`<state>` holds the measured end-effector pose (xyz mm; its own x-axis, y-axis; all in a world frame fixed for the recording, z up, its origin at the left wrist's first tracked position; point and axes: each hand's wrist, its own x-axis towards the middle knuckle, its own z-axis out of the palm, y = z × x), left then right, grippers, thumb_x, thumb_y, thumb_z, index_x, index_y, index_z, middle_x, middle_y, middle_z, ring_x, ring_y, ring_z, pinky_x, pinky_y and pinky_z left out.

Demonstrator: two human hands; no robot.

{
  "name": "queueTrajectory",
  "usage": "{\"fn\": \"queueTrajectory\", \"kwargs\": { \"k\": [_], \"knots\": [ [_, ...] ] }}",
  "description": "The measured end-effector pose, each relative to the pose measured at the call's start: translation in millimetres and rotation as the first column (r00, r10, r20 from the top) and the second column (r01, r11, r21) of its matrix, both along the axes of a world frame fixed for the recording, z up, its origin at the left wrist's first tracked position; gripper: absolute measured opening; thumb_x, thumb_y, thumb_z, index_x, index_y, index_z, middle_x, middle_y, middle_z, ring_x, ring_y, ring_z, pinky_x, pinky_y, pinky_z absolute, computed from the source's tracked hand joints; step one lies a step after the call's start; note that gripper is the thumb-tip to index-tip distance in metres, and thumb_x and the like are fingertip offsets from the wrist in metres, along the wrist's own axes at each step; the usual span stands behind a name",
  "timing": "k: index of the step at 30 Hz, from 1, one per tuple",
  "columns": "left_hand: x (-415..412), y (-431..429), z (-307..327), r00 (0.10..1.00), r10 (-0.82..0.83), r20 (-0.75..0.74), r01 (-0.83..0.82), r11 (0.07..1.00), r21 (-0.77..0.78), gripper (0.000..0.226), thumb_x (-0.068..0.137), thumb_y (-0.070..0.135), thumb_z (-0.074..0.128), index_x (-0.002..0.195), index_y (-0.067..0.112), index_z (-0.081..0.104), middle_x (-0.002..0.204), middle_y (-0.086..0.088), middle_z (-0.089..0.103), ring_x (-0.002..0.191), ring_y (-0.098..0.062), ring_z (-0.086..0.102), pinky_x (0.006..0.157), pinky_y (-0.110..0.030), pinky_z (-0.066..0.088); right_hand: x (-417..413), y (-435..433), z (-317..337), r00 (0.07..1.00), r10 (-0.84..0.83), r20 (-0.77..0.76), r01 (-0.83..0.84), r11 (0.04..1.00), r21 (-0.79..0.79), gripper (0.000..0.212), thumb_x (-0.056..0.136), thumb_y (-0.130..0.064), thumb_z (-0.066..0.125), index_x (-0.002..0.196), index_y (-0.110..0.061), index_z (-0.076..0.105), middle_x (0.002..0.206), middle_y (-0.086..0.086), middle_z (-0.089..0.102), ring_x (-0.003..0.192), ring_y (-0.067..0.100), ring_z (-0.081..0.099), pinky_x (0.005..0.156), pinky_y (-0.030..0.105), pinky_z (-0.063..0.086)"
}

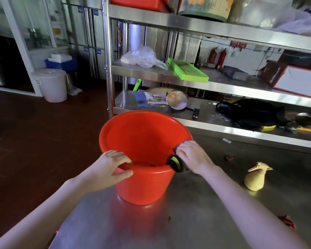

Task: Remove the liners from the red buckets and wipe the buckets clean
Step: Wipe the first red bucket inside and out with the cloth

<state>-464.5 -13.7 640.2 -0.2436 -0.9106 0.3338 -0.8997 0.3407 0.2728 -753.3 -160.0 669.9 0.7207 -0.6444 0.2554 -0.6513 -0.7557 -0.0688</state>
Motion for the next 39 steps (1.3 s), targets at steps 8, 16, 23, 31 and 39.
{"fn": "queueTrajectory", "kwargs": {
  "k": [8, 16, 23, 31, 39],
  "knots": [
    [-40, 16, 3, 0.983, 0.111, 0.148, -0.081, 0.978, -0.193, 0.039, 0.090, 0.052, 0.042, 0.091, 0.022, 0.067, 0.078, 0.011, 0.053, 0.075, -0.016, 0.054, 0.077, -0.033, 0.046, 44, 77, -37, 0.891, -0.193, 0.412, 0.284, 0.944, -0.171, 0.037, 0.089, -0.020, 0.041, 0.052, -0.019, 0.049, 0.053, -0.003, 0.051, 0.059, 0.024, 0.046, 0.072, 0.037, 0.043],
    [-1, 22, 13, 0.992, 0.069, 0.109, -0.063, 0.997, -0.054, 0.059, 0.087, 0.069, 0.037, 0.100, 0.023, 0.070, 0.093, 0.011, 0.064, 0.096, -0.015, 0.059, 0.093, -0.031, 0.043, 15, 55, -23, 0.968, 0.020, 0.250, 0.010, 0.993, -0.119, 0.036, 0.089, -0.025, 0.038, 0.064, -0.013, 0.062, 0.064, -0.002, 0.060, 0.068, 0.023, 0.054, 0.072, 0.038, 0.044],
    [8, 13, 3, 0.995, 0.047, 0.092, -0.043, 0.998, -0.044, 0.057, 0.093, 0.059, 0.033, 0.119, 0.019, 0.063, 0.106, 0.007, 0.052, 0.106, -0.015, 0.055, 0.118, -0.040, 0.025, -13, 1, -8, 0.980, -0.069, 0.186, 0.067, 0.998, 0.014, 0.032, 0.094, -0.009, 0.047, 0.069, -0.002, 0.065, 0.078, 0.009, 0.066, 0.089, 0.031, 0.059, 0.091, 0.040, 0.042],
    [-63, 13, -14, 0.980, 0.159, -0.121, -0.180, 0.967, -0.181, 0.032, 0.082, 0.050, 0.054, 0.086, 0.022, 0.067, 0.080, 0.010, 0.049, 0.074, -0.009, 0.039, 0.078, -0.027, 0.030, 61, 92, -44, 0.848, -0.214, 0.485, 0.309, 0.943, -0.124, 0.030, 0.082, -0.021, 0.047, 0.052, -0.018, 0.051, 0.053, -0.005, 0.050, 0.056, 0.021, 0.044, 0.068, 0.035, 0.037],
    [-61, 11, -12, 0.979, 0.119, -0.166, -0.143, 0.979, -0.144, 0.047, 0.082, 0.065, 0.048, 0.092, 0.024, 0.069, 0.088, 0.017, 0.048, 0.083, -0.006, 0.044, 0.090, -0.027, 0.025, -7, 14, -5, 0.991, -0.007, 0.134, 0.007, 1.000, 0.003, 0.036, 0.085, -0.024, 0.038, 0.069, -0.007, 0.066, 0.074, 0.004, 0.067, 0.081, 0.026, 0.060, 0.083, 0.037, 0.043]
  ]
}}
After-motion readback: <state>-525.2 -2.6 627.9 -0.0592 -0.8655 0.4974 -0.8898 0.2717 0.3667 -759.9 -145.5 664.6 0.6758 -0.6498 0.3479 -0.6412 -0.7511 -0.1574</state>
